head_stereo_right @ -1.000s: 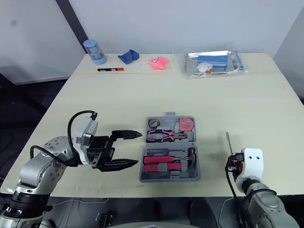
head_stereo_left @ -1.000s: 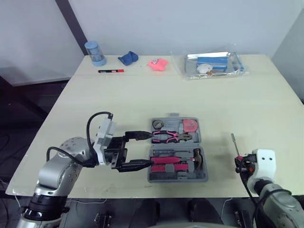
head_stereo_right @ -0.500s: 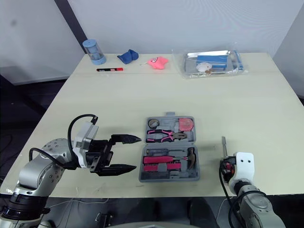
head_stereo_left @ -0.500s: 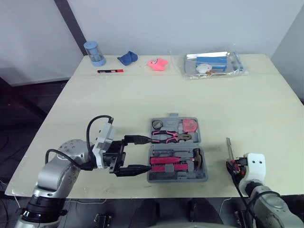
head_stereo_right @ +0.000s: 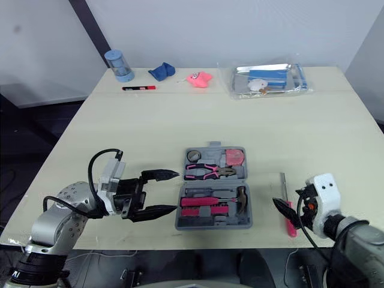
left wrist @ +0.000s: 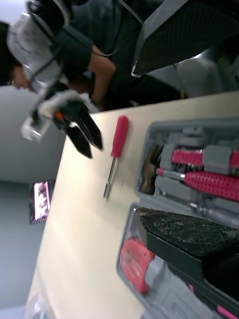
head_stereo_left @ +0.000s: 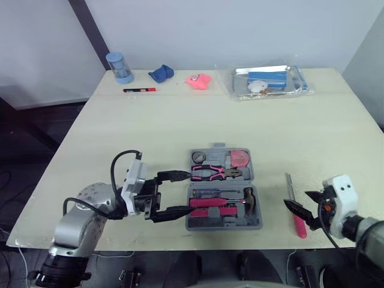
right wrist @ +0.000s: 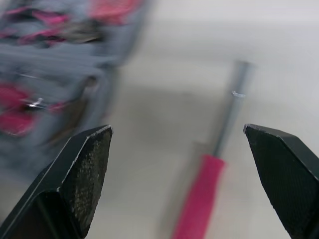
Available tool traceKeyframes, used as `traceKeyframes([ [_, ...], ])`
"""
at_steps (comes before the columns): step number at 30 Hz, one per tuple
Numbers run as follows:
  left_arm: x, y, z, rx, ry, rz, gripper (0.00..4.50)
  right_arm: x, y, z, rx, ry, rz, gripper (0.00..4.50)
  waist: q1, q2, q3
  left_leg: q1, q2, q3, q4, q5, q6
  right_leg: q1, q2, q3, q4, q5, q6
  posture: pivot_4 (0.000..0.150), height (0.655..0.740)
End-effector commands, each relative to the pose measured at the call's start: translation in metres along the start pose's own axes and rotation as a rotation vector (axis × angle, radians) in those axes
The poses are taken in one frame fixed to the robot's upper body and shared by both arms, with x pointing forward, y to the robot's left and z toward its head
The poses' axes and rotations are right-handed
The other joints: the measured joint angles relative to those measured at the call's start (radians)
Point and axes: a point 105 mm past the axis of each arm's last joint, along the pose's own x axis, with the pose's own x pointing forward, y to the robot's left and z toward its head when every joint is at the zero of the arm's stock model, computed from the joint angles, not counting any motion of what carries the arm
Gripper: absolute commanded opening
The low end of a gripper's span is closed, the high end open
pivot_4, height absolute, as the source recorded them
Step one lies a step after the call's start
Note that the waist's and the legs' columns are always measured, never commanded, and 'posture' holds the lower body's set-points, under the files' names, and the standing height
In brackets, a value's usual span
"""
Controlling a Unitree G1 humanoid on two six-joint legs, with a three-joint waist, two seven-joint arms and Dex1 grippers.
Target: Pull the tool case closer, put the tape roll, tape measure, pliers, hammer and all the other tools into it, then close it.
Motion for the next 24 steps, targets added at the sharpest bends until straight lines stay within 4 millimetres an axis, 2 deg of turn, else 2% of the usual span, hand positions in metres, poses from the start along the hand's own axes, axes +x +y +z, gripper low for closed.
traceKeyframes([
  [1,-0.009,-0.003,0.007,-0.018,-0.039,-0.042,4.50,-0.016,0.012,0.020,-0.235,0.086,0.217,4.45,0.001,0.000,0.001,0.000,0.000,-0.001,0.000,0.000,0.000,0.000,0.000,-0.001,0.000,0.000,0.000,0.150,0.7400],
  [3,-0.012,-0.004,0.006,-0.054,-0.032,-0.070,4.50,-0.024,0.012,0.024,-0.456,0.190,0.355,4.45,0.000,0.001,0.003,0.000,-0.001,0.001,0.001,0.000,0.000,0.000,0.000,0.000,-0.001,0.000,0.000,0.150,0.7400],
  [7,-0.016,-0.004,0.003,-0.063,-0.022,-0.077,4.50,-0.024,-0.003,0.026,-0.858,0.356,0.579,4.45,-0.004,-0.002,0.007,0.001,0.001,0.001,0.003,0.000,0.000,0.001,0.001,-0.001,-0.001,0.000,0.000,0.150,0.7400],
  [11,-0.017,-0.005,0.001,-0.069,-0.018,-0.076,4.50,-0.017,-0.021,0.017,-1.169,0.486,0.740,4.45,-0.003,-0.003,0.008,0.000,0.002,0.000,0.003,0.000,0.000,0.001,0.000,-0.002,-0.001,0.000,0.000,0.150,0.7400],
  [14,-0.018,-0.005,0.000,-0.071,-0.023,-0.063,4.50,0.003,-0.029,0.017,-1.399,0.544,0.861,4.45,-0.001,-0.004,0.009,-0.001,0.001,0.001,0.004,0.000,0.000,0.000,-0.001,-0.002,-0.001,0.000,0.000,0.150,0.7400],
  [18,-0.016,-0.008,-0.002,-0.071,-0.028,-0.059,4.50,0.028,-0.033,0.013,-1.602,0.583,0.991,4.45,-0.004,-0.003,0.015,-0.001,0.002,0.001,0.005,0.002,-0.004,0.000,-0.004,-0.003,-0.001,0.000,0.000,0.150,0.7400],
  [21,-0.016,-0.012,-0.002,-0.068,-0.031,-0.051,4.50,0.043,-0.028,0.007,-1.670,0.592,1.103,4.45,-0.005,-0.004,0.016,-0.002,0.002,0.002,0.005,0.002,-0.004,-0.002,-0.005,-0.002,-0.001,0.000,0.000,0.150,0.7400],
  [24,-0.016,-0.015,-0.001,-0.067,-0.031,-0.045,4.50,0.051,-0.028,0.002,-1.701,0.614,1.171,4.45,0.000,-0.004,0.016,-0.004,0.002,0.000,0.005,0.002,-0.004,-0.003,-0.008,-0.005,-0.001,0.000,0.000,0.150,0.7400],
])
